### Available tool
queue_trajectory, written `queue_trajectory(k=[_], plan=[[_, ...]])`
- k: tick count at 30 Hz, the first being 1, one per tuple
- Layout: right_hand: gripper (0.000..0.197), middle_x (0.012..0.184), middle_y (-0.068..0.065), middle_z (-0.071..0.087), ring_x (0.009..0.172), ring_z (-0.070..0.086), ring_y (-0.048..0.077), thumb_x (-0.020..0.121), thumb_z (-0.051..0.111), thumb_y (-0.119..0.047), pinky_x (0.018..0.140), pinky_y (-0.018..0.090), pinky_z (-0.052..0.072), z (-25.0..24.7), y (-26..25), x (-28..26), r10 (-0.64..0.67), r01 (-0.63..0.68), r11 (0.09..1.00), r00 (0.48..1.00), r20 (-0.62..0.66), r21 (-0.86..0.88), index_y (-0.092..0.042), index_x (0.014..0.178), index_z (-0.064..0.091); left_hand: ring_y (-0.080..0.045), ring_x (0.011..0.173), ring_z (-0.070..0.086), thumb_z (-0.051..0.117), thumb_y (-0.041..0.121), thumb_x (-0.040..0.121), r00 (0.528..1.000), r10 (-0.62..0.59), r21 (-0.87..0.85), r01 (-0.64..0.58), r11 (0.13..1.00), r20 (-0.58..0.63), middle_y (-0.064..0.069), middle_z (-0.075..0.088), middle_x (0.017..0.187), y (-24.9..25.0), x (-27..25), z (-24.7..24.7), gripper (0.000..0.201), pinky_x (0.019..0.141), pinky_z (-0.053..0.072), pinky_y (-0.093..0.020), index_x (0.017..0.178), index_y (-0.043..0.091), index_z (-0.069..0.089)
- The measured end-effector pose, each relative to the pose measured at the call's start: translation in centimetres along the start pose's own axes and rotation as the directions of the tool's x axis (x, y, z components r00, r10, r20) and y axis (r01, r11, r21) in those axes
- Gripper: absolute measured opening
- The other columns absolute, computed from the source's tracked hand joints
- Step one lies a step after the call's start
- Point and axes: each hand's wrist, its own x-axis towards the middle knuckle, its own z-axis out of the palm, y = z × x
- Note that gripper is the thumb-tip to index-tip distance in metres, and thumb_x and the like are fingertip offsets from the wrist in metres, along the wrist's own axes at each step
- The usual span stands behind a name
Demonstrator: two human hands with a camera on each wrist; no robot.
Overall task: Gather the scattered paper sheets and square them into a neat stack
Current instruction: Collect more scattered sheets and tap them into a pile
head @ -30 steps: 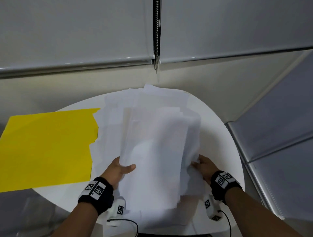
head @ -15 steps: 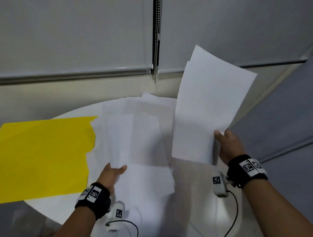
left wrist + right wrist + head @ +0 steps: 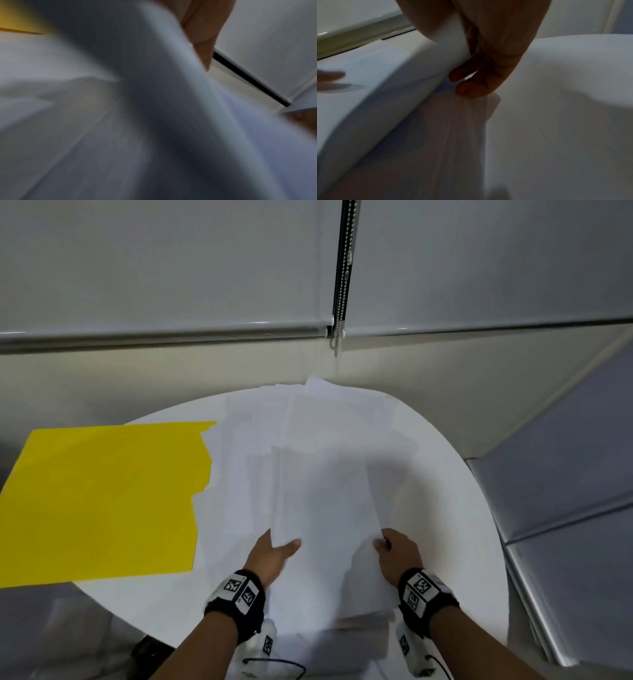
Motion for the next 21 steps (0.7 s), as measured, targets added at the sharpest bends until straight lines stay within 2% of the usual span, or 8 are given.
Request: queue_trajectory(k=[5, 8, 10, 12, 14, 17, 19, 21], plan=[[0.029, 0.114, 0.005, 0.063, 0.106, 0.058, 0.025, 0.095, 0.053, -0.03, 0.086, 0.026, 0.04, -1.3, -0.1, -0.6, 0.037, -0.037, 0.992, 0.999, 0.001, 0.118, -0.014, 0.119, 0.057, -0.018, 0.121, 0.058, 0.081, 0.051, 0.062, 0.998, 0.057, 0.011, -0.057, 0.998, 0.007, 0.003, 0.066, 0.125, 1.4, -0.4, 0.2, 0.08, 0.11, 0.041, -0.044, 0.131, 0.018, 0.056], [0.049, 0.122, -0.003, 0.059, 0.11, 0.058, 0.02, 0.084, 0.065, -0.047, 0.095, 0.037, 0.048, -2.3, 0.1, -0.2, 0.055, -0.066, 0.919, 0.998, 0.04, 0.388, -0.021, 0.123, 0.051, -0.01, 0.109, 0.063, 0.077, 0.021, 0.082, 0.993, 0.108, -0.118, -0.101, 0.988, 0.047, 0.007, 0.069, 0.112, 4.2, -2.6, 0.8, 0.036, 0.098, 0.045, -0.029, 0.114, 0.023, 0.06], [0.07, 0.134, -0.001, 0.056, 0.119, 0.057, 0.018, 0.076, 0.072, -0.056, 0.099, 0.04, 0.048, -3.6, -0.5, -0.6, 0.015, -0.053, 0.817, 0.997, 0.071, 0.575, -0.021, 0.131, 0.048, -0.017, 0.103, 0.069, 0.074, 0.009, 0.083, 0.982, 0.153, -0.208, -0.129, 0.97, 0.107, -0.002, 0.073, 0.108, 6.2, -4.1, 0.9, 0.032, 0.091, 0.049, -0.03, 0.111, 0.018, 0.062], [0.054, 0.122, 0.005, 0.067, 0.108, 0.065, 0.018, 0.076, 0.075, -0.035, 0.087, 0.032, 0.055, -5.8, -2.1, -1.8, -0.096, 0.035, 0.639, 0.995, 0.034, 0.769, -0.015, 0.123, 0.057, -0.024, 0.104, 0.07, 0.076, 0.015, 0.075, 0.968, 0.225, -0.23, -0.196, 0.953, 0.108, -0.008, 0.074, 0.11, 8.3, -5.1, 0.3, 0.043, 0.094, 0.051, -0.038, 0.115, 0.008, 0.063], [0.04, 0.106, 0.007, 0.073, 0.096, 0.069, 0.022, 0.073, 0.076, -0.017, 0.075, 0.03, 0.056, -8.4, -3.6, -2.9, -0.223, 0.158, 0.533, 0.974, -0.042, 0.831, -0.013, 0.111, 0.065, -0.027, 0.104, 0.07, 0.078, 0.014, 0.073, 0.955, 0.281, -0.181, -0.261, 0.948, 0.096, -0.011, 0.074, 0.109, 10.1, -5.2, -0.5, 0.047, 0.096, 0.053, -0.04, 0.116, 0.002, 0.064], [0.038, 0.102, -0.006, 0.074, 0.097, 0.068, 0.013, 0.081, 0.067, 0.005, 0.083, 0.028, 0.052, -10.1, -5.0, -2.7, -0.298, 0.341, 0.636, 0.936, -0.187, 0.692, -0.02, 0.109, 0.063, -0.027, 0.099, 0.071, 0.076, 0.002, 0.076, 0.924, 0.37, -0.106, -0.361, 0.927, 0.092, -0.008, 0.075, 0.104, 12.2, -5.2, -1.1, 0.036, 0.088, 0.056, -0.037, 0.111, 0.006, 0.069], [0.045, 0.113, -0.011, 0.067, 0.107, 0.062, 0.01, 0.086, 0.063, 0.004, 0.095, 0.028, 0.047, -9.9, -5.7, -3.1, -0.33, 0.384, 0.707, 0.922, -0.203, 0.594, -0.021, 0.122, 0.054, -0.019, 0.093, 0.071, 0.072, 0.006, 0.069, 0.898, 0.437, -0.055, -0.435, 0.899, 0.039, 0.003, 0.076, 0.098, 12.8, -5.2, -0.9, 0.037, 0.085, 0.055, -0.039, 0.105, 0.016, 0.07], [0.053, 0.114, -0.01, 0.059, 0.102, 0.056, 0.002, 0.089, 0.061, -0.002, 0.093, 0.013, 0.042, -9.1, -6.2, -3.8, -0.34, 0.387, 0.75, 0.921, -0.189, 0.536, -0.016, 0.135, 0.039, -0.014, 0.086, 0.067, 0.066, 0.004, 0.063, 0.866, 0.5, -0.004, -0.5, 0.866, -0.036, 0.013, 0.072, 0.089, 12.8, -5.2, -0.5, 0.041, 0.081, 0.051, -0.039, 0.094, 0.03, 0.068]])
